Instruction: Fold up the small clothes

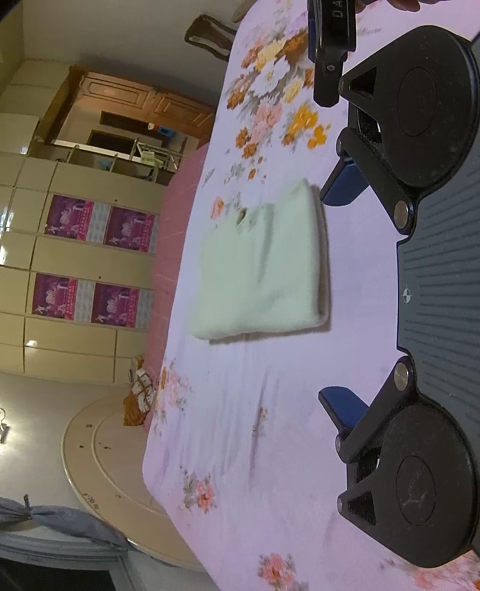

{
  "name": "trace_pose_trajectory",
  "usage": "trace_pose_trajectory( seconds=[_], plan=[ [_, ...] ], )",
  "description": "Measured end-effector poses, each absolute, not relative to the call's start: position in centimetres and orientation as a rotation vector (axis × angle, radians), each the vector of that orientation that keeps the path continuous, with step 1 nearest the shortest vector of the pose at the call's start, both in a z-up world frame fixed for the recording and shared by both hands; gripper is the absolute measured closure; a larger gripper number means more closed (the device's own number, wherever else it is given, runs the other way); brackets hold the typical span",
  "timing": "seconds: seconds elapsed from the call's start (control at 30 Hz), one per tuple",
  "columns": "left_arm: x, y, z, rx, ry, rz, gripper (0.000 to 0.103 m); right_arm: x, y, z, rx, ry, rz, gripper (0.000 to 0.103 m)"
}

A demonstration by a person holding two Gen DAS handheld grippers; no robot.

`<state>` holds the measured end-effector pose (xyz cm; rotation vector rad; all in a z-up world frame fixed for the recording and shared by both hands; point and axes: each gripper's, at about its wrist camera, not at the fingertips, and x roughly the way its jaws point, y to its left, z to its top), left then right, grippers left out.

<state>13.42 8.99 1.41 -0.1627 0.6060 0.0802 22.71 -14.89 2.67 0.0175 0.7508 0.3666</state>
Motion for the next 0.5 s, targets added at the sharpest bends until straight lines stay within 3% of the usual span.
trace_pose_trajectory(
  seconds=[0.5],
  plan=[
    [3.6,5.2,6.7,-0.144,0.518,0.000,0.000,12.3,-18.6,8.1,0.040,0.663,0.308,0.001]
  ],
)
